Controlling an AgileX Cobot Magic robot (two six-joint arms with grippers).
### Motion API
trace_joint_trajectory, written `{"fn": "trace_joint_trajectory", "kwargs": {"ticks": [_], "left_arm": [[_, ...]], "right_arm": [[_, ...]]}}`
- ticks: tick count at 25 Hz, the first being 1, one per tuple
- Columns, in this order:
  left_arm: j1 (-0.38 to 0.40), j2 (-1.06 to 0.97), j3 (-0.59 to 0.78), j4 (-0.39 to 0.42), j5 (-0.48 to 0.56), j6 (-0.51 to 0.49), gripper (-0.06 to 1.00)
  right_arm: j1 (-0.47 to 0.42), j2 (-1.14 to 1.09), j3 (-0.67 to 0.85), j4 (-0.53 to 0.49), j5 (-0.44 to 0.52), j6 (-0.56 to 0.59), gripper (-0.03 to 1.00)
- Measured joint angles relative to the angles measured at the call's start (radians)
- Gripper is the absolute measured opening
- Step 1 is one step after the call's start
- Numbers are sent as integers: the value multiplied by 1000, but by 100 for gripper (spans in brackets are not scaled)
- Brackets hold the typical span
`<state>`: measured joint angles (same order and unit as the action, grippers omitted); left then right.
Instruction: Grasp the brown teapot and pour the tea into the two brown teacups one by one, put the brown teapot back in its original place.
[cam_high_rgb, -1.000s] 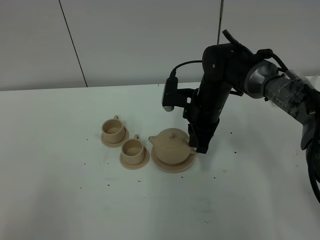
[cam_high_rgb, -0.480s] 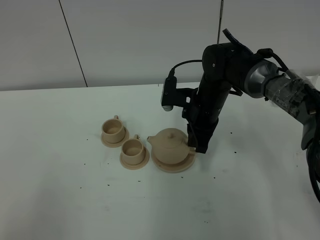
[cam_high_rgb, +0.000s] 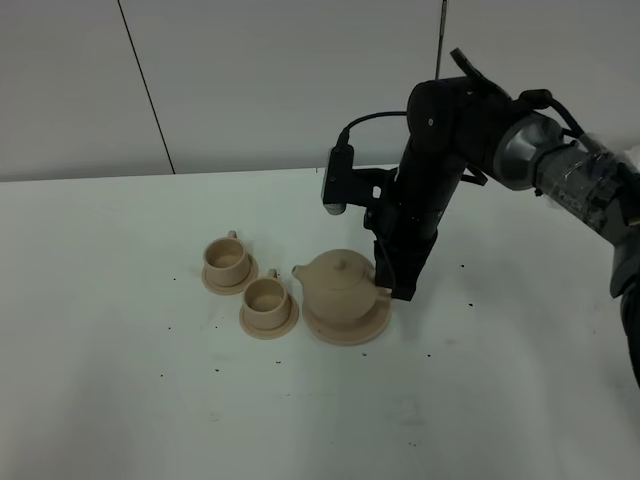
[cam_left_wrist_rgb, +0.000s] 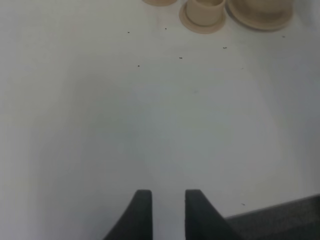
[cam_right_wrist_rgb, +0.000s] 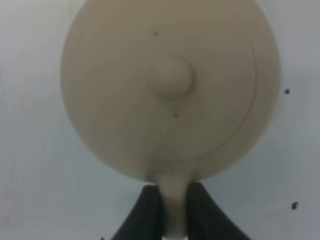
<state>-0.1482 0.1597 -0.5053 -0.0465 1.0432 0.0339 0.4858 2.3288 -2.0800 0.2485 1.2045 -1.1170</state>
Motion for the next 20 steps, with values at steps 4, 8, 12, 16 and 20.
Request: {"fn": "trace_joint_trajectory", "kwargs": {"ticks": [4, 8, 12, 16, 20], "left_arm": [[0, 0, 0, 0, 0, 0, 23], [0, 0, 0, 0, 0, 0, 23], [0, 0, 0, 0, 0, 0, 23], [0, 0, 0, 0, 0, 0, 23], [0, 0, 0, 0, 0, 0, 23]], "right_arm": [[0, -25, 0, -8, 0, 0, 10], [0, -26, 0, -17, 8, 11, 10], [0, -26, -15, -21, 18, 14, 10], [0, -26, -94, -20, 24, 16, 10], [0, -22, -187, -12, 25, 20, 10]]}}
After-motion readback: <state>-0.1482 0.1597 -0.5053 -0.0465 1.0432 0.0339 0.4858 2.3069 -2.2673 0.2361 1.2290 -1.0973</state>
